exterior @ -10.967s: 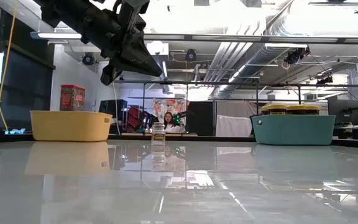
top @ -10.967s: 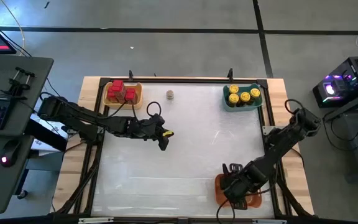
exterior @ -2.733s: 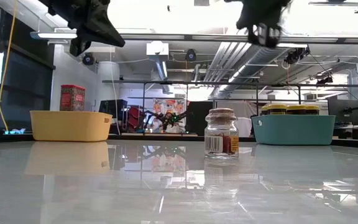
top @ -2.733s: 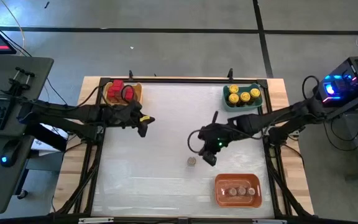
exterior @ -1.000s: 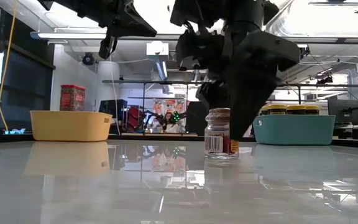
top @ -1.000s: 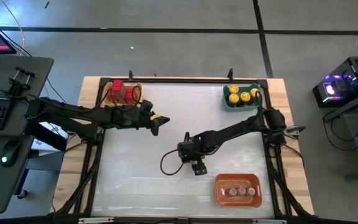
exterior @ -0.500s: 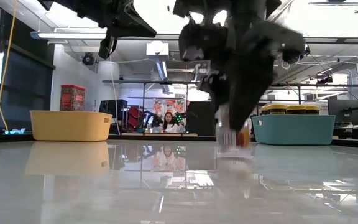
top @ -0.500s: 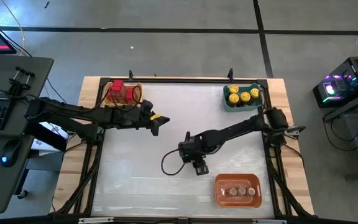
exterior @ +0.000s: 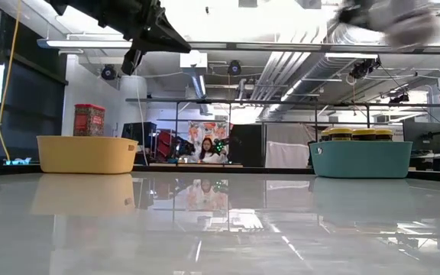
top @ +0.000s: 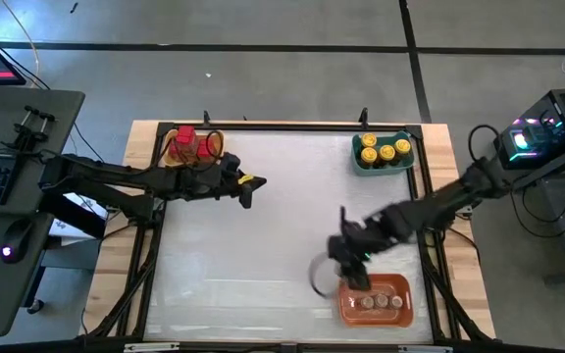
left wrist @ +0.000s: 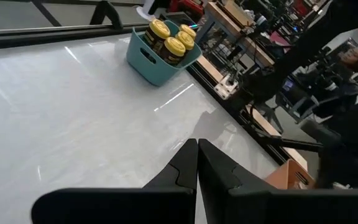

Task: Sort spices by type
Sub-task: Put the brown seasoning bottle into the orange bin

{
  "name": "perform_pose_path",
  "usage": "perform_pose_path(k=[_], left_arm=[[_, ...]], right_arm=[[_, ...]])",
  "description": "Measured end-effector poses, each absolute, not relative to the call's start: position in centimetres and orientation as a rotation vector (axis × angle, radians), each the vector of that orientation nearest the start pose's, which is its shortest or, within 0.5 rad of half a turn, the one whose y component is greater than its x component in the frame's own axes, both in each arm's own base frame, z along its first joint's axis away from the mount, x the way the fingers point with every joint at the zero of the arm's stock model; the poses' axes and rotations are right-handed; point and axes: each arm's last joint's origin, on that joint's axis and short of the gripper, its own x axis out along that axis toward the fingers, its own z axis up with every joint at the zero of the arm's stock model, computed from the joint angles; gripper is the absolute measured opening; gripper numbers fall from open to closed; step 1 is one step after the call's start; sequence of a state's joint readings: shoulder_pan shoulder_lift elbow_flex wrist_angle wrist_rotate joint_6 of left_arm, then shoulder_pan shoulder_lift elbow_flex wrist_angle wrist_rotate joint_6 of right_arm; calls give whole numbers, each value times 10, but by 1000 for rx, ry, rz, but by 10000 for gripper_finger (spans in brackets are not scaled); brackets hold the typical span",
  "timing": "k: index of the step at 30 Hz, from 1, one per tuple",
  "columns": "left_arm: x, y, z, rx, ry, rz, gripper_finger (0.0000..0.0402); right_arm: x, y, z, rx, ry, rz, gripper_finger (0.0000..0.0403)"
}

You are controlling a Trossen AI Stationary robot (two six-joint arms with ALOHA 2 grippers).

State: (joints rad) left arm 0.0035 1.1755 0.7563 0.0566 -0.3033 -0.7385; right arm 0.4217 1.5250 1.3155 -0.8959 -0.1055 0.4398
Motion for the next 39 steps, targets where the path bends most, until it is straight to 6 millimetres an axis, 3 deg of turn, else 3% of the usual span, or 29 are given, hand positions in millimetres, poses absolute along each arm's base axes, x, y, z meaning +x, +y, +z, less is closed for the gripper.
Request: perform_pose_path(k=[4, 8, 11, 23, 31, 39], left_arm=[[256, 12, 268, -672, 227, 432, 0], [255, 15, 268, -674, 222, 443, 0], [255, 17, 269, -679, 218, 450, 0], [255, 19, 268, -712, 210, 460, 0], [255, 18, 268, -724, 217, 441, 0], [255, 18, 268, -726, 221, 431, 0]], right_arm=[[241, 162, 287, 304, 1242, 224, 177], [222, 189, 276, 298, 1268, 200, 177], [225, 195, 269, 291, 1221, 170, 177], [246, 214, 228, 190, 1249, 212, 195], [253, 220, 201, 186, 1318, 138, 195], [255, 222, 191, 223, 1347, 77, 197]])
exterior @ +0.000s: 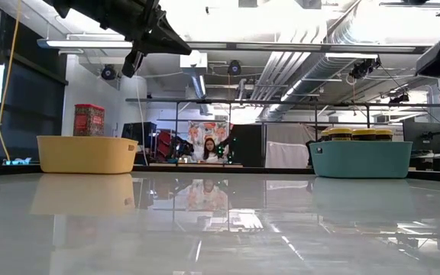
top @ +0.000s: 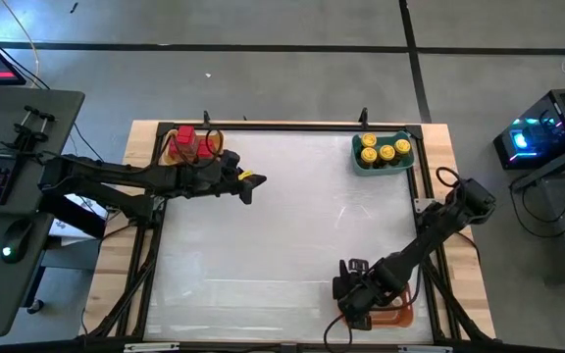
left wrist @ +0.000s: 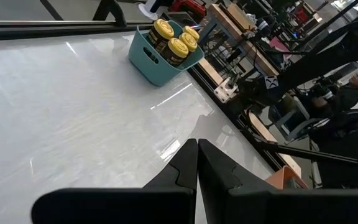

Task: Sort spices by type
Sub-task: Put the brown seasoning bottle into the orange bin

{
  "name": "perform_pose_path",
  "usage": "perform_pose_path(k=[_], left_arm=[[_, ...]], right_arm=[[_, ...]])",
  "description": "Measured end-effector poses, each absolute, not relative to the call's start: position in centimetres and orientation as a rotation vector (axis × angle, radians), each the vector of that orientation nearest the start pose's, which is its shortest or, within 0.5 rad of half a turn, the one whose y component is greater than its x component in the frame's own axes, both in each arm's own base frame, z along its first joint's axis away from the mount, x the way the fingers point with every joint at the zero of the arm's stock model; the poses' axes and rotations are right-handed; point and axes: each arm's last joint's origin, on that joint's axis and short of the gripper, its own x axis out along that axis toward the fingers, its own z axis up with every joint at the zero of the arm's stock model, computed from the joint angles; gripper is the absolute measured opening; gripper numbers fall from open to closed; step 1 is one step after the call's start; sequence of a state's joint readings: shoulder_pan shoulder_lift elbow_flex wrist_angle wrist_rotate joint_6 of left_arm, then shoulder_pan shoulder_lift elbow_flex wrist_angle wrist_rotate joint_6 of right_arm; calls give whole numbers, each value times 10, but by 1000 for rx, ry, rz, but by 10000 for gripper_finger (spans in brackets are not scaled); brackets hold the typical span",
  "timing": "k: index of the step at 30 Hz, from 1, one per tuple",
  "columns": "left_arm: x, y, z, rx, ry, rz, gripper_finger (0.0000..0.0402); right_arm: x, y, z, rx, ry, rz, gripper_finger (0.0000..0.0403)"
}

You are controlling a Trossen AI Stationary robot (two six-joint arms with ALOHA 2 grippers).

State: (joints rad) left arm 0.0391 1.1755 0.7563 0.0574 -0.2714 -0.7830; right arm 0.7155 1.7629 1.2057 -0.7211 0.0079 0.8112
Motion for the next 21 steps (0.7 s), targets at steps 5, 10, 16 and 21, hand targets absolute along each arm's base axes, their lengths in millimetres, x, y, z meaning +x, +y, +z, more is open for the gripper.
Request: perform_pose_path(k=[5, 10, 16, 21], left_arm=[[255, 18, 268, -725, 222, 431, 0], [255, 18, 267, -723, 233, 435, 0], [255, 18, 267, -722, 238, 438, 0], [255, 18, 267, -721, 239, 438, 0]], right_arm=[[255, 222, 191, 230, 1345, 74, 198], [255, 222, 191, 248, 1346, 59, 199], [256, 221, 192, 249, 1346, 59, 200], [256, 221, 192, 253, 1352, 65, 200]])
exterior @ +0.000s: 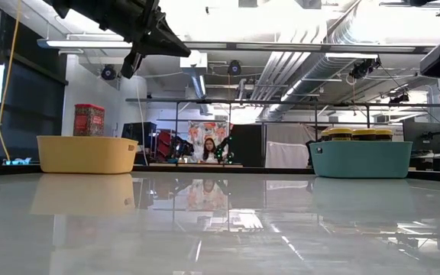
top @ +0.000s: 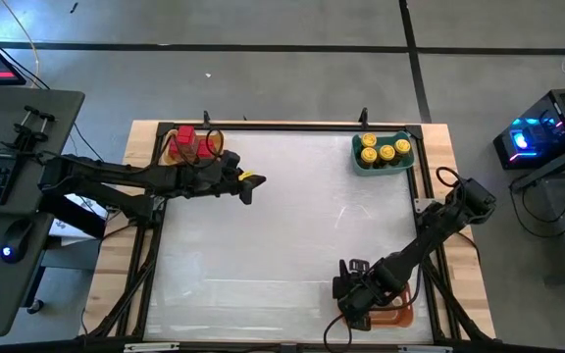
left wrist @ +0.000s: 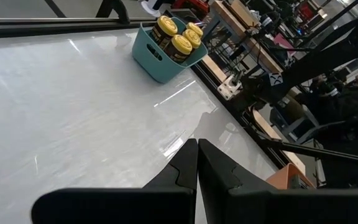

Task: Sort spices by type
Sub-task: Put the brown seasoning bottle into the orange bin, then return to Home Position

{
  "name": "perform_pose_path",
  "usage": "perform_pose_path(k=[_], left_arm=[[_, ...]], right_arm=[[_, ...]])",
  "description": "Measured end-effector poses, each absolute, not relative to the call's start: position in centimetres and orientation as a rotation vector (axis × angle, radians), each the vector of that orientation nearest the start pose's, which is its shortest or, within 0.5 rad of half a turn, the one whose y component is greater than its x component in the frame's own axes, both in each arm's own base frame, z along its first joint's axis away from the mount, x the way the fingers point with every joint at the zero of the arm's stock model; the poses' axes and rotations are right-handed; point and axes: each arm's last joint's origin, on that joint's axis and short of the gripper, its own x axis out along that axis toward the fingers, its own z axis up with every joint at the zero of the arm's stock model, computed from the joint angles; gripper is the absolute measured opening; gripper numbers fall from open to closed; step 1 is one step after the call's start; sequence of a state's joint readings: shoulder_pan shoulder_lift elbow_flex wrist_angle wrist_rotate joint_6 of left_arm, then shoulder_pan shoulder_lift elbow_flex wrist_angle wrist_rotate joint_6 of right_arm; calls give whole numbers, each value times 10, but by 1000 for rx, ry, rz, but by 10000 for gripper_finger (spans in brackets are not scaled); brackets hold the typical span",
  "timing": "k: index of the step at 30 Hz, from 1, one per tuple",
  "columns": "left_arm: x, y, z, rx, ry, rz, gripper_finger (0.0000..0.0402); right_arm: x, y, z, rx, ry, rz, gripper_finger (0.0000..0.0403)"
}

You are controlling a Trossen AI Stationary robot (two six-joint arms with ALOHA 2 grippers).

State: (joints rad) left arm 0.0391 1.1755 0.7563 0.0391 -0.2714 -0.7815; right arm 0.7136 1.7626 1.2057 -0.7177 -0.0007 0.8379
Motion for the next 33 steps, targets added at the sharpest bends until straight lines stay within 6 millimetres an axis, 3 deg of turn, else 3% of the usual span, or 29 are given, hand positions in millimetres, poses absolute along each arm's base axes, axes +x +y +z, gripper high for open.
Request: perform_pose_path(k=[13, 21, 33], left_arm=[[254, 18, 265, -718, 261, 446, 0], [254, 18, 265, -717, 260, 446, 0], [254, 23, 265, -714, 248, 462, 0]], right_arm=[[255, 222, 192, 263, 1372, 91, 262], [254, 222, 194, 266, 1399, 106, 268], [242, 213, 228, 204, 1482, 164, 268]])
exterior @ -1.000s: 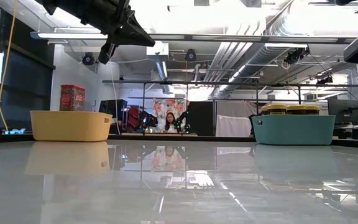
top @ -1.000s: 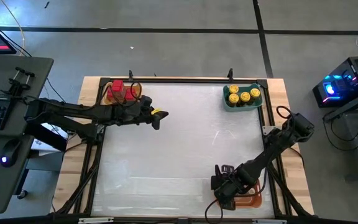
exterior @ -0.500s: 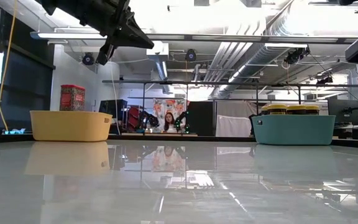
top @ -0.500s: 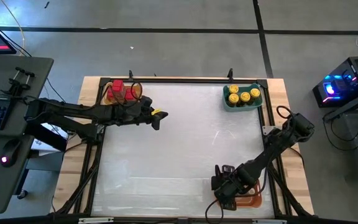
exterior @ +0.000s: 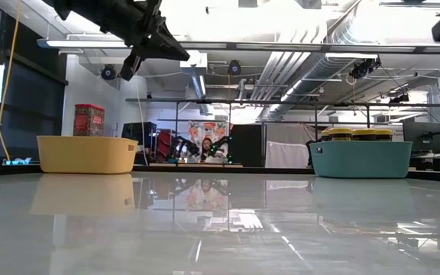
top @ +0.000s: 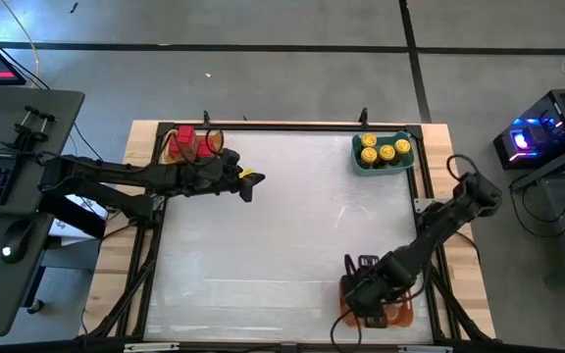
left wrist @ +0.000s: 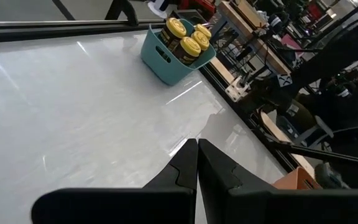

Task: Sort spices by type
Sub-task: Return to Home Position

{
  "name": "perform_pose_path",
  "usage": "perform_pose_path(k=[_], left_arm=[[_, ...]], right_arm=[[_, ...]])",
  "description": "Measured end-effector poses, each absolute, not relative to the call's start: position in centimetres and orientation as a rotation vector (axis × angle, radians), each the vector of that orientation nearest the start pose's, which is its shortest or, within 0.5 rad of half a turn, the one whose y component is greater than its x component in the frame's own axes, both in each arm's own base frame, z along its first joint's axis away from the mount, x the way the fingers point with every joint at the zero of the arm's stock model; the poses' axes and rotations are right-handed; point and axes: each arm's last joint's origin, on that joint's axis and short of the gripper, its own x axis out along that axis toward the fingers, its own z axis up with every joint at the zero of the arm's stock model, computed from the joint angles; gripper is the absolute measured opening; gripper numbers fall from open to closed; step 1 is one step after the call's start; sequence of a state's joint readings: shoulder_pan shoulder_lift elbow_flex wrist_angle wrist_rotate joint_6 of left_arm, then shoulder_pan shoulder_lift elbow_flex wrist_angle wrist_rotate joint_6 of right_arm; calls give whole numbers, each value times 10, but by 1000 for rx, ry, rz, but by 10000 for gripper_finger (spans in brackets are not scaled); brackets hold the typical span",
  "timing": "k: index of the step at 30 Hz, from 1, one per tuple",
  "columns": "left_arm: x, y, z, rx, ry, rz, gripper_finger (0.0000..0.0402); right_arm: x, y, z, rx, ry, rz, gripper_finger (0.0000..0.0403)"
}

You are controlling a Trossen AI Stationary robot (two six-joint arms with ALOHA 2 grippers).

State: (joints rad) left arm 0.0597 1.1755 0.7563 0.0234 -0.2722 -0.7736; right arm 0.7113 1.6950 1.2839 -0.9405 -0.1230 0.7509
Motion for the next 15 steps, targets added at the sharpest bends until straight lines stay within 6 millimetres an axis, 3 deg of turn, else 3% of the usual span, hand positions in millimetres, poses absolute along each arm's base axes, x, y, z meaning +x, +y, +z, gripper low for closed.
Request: perform_pose_path(k=[8, 12, 15], left_arm=[[246, 22, 278, -647, 248, 331, 0], [229, 17, 299, -525, 193, 216, 0], [215, 4, 313, -444, 100, 184, 0]], right_arm=[[222, 192, 268, 240, 1419, 174, 268], [221, 163, 284, 238, 1334, -8, 257], [230, 136, 293, 254, 1225, -140, 213]])
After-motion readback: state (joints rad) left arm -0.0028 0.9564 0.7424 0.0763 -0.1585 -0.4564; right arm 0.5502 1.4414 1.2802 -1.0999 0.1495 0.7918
